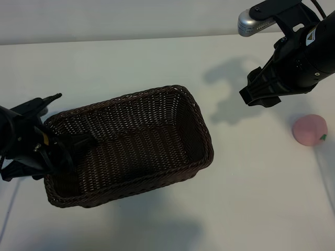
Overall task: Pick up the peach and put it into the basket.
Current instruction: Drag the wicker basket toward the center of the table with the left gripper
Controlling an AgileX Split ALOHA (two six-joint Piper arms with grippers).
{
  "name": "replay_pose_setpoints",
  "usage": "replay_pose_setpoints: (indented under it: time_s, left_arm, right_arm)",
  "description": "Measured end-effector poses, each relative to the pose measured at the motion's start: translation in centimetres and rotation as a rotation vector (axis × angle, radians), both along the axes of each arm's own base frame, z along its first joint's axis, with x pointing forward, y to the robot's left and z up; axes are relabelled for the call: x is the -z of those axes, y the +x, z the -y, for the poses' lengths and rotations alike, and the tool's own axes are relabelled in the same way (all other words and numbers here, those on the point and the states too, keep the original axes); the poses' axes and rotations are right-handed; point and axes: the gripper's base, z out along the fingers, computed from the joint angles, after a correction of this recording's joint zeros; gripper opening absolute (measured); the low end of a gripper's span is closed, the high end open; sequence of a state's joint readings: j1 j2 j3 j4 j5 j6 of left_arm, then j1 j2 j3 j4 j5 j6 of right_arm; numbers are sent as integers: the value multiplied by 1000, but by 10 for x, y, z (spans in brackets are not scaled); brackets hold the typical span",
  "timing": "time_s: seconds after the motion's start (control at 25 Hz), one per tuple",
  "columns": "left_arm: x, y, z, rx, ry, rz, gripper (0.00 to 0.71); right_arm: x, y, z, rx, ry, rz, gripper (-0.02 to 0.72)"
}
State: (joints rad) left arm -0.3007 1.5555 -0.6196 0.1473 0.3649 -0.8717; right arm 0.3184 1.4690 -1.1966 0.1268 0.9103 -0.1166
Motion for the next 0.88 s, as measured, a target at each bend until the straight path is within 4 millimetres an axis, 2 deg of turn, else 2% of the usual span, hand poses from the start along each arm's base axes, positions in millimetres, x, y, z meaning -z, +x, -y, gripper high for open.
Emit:
replay_pose_setpoints:
  time_s: [0.28, 0.6, 0.88]
  left_arm:
    - [-25, -4, -1, 3, -34, 107, 412]
    - [-52, -5, -12, -55, -89, 244, 411]
    - [-73, -9, -13, -85, -159, 362, 368]
  right_arm:
    - [0, 0, 0, 0, 0, -1, 595]
    - [0, 0, 0, 0, -1, -2, 595]
    - [0, 0, 0, 0, -1, -2, 595]
